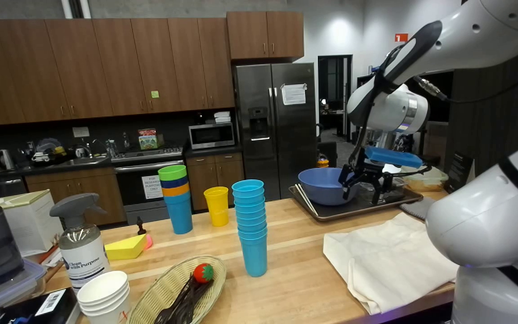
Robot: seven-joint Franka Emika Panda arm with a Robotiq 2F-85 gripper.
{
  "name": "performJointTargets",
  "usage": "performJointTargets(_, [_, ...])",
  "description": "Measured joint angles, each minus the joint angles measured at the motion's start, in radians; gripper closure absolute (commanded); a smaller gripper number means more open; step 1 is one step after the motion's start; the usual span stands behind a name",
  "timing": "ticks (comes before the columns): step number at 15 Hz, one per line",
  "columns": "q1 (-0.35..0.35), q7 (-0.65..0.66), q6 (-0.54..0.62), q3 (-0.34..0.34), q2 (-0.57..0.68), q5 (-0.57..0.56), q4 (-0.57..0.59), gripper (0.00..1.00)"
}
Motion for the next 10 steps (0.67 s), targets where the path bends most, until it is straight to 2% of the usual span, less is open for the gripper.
performJointTargets(4, [0.015, -0.019, -0.023, -0.001, 0.003, 0.000, -0.001, 0.00])
performJointTargets(10, [0.040, -0.178, -0.089, -0.026, 0.008, -0.001, -0.001, 0.00])
